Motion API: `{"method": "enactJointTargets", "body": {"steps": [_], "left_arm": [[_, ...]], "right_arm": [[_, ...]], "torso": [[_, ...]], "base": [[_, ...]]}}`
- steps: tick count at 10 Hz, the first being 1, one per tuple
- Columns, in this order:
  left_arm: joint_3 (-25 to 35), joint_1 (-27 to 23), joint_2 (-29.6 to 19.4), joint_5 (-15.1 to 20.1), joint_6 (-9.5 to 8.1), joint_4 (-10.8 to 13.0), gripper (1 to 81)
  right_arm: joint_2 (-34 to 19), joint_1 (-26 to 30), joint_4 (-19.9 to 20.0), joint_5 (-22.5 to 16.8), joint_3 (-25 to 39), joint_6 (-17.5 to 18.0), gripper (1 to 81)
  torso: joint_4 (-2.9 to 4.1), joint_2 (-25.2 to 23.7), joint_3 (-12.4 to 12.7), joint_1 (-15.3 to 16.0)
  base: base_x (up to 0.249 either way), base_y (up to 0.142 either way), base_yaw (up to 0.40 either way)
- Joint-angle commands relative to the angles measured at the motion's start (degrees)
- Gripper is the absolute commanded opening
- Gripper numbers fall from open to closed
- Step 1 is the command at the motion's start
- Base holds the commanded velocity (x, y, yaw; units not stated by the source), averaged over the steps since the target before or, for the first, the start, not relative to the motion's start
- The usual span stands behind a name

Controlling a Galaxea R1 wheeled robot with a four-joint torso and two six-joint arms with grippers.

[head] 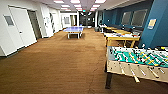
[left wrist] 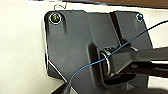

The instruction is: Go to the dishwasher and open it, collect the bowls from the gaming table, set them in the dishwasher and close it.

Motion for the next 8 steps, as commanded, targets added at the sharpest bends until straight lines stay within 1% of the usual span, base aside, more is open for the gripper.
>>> {"method": "enactJointTargets", "body": {"steps": [1,8], "left_arm": [[0.18,-1.74,-0.8,2.99,-0.3,-0.23,81.1],[0.17,-1.74,-0.72,2.99,-0.48,-0.32,81.1]], "right_arm": [[0.13,2.33,-0.82,-2.65,0.47,-0.21,81.1],[1.01,2.06,-1.08,-2.65,-0.67,-0.21,81.1]], "torso": [[0.0,0.0,0.0,0.0],[0.0,0.0,0.0,-0.02]], "base": [[0.0,0.0,0.0],[0.0,0.0,0.0]]}}
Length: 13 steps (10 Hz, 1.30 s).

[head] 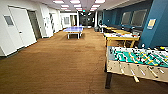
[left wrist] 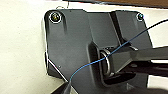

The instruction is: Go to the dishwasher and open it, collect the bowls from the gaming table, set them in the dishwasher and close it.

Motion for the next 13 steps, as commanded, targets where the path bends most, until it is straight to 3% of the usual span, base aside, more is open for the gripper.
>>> {"method": "enactJointTargets", "body": {"steps": [1,5,13], "left_arm": [[0.18,-1.91,-0.65,2.99,-0.35,-0.29,81.1],[0.18,-1.65,-0.48,2.99,-0.43,-0.29,81.1],[0.18,-1.48,-0.13,2.99,-0.43,-0.29,81.1]], "right_arm": [[0.26,2.08,-1.05,-2.67,0.33,-0.21,81.1],[0.26,1.9,-1.66,-2.67,0.42,-0.21,81.1],[0.35,1.9,-2.01,-2.67,0.42,-0.21,81.1]], "torso": [[0.0,0.0,0.0,0.0],[0.0,0.0,0.0,0.0],[0.0,-0.05,0.05,-0.06]], "base": [[0.0,0.0,0.0],[0.042,0.0,0.0],[0.124,0.0,0.0]]}}
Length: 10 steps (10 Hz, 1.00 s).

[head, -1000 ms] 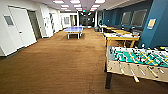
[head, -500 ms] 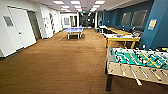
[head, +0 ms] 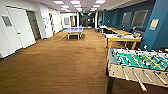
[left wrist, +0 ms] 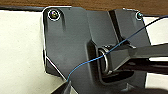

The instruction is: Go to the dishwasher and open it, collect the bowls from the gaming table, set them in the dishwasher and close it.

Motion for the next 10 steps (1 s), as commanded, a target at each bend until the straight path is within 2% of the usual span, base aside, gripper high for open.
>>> {"method": "enactJointTargets", "body": {"steps": [1,10], "left_arm": [[0.13,-1.91,-0.46,2.9,0.04,-0.28,81.1],[0.13,-1.64,1.21,2.64,0.04,-0.28,81.1]], "right_arm": [[0.12,2.37,-1.03,-2.68,0.58,-0.21,81.1],[0.38,2.19,-1.2,-2.77,0.4,-0.21,81.1]], "torso": [[0.0,0.0,0.0,0.0],[0.0,0.05,-0.02,0.02]], "base": [[0.137,0.0,0.0],[0.14,0.0,0.0]]}}
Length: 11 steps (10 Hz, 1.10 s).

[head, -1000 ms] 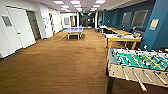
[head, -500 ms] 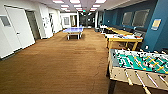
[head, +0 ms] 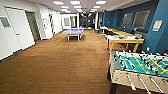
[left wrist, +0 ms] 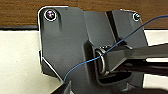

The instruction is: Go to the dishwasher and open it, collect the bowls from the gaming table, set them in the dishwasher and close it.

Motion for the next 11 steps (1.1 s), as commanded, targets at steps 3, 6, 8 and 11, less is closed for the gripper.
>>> {"method": "enactJointTargets", "body": {"steps": [3,6,8,11], "left_arm": [[0.62,-1.93,0.92,3.12,0.04,-0.28,81.1],[0.53,-1.93,0.92,3.03,0.04,-0.28,81.1],[0.35,-1.84,0.92,2.94,0.04,-0.28,81.1],[0.35,-1.93,1.01,2.94,0.04,-0.28,81.1]], "right_arm": [[-0.67,2.34,-1.66,-2.84,0.44,-1.1,81.1],[-0.67,2.25,-1.75,-2.84,0.0,-1.1,81.1],[-0.67,2.08,-1.75,-2.84,-0.08,-1.1,81.1],[-0.67,1.9,-1.66,-2.76,-0.35,-1.1,81.1]], "torso": [[0.0,-0.06,0.05,-0.15],[0.0,0.0,0.02,-0.09],[0.0,-0.02,0.02,-0.13],[0.0,-0.02,0.02,-0.15]], "base": [[0.143,0.0,0.0],[0.151,0.0,0.0],[0.151,0.0,0.0],[0.152,0.0,0.0]]}}
